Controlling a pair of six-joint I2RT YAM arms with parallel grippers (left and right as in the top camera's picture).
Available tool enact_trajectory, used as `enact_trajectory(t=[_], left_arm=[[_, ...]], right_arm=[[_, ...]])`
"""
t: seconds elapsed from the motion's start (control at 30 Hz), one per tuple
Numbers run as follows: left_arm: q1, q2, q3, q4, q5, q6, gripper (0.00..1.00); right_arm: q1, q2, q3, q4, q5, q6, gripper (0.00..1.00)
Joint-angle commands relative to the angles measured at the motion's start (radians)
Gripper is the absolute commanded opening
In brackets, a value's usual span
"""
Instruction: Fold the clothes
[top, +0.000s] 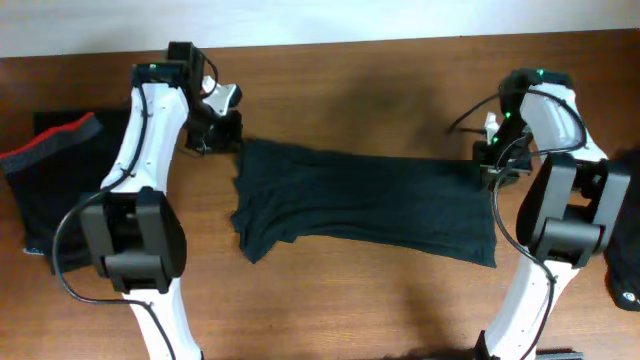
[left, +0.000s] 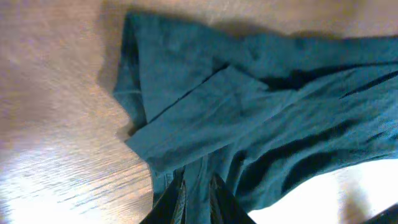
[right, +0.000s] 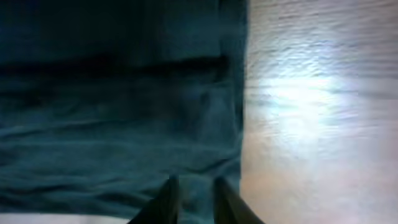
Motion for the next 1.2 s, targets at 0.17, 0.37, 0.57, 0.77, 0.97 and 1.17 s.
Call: enact_trajectory(t=[0.17,0.37,0.57,0.77,0.97,1.17], left_arm=[[-0.069,-0.026,-0.239,0.239,-0.007,0.012,0.14],[-0.079,-0.024,-0.361,0.349,-0.007,0.012,0.15],[-0.079,-0.022,-0.438,0.524,-0.007,0.012,0.15],[-0.079,-0.006,-0.439,0.674,-0.007,-0.019,0.16],[-0.079,0.072,-0.439,0.717,-0.007,-0.019,0.19],[-0.079,0.118,-0.439,0.796,-0.093,-0.024,0.19]], right_arm=[[0.002,-0.004,-0.098,0.09,-0.021,0.005,0.22],[0.002,-0.004,-0.098,0.119,-0.021,0.005,0.22],[0.002,-0.004,-0.124,0.206,-0.04,0.006,0.23],[0.002,-0.004,-0.229,0.4,-0.051,0.006,0.28],[0.002,-0.004,-0.287,0.615,-0.058,0.006,0.29],[0.002,-0.004,-0.287,0.75,-0.058,0.006,0.36]])
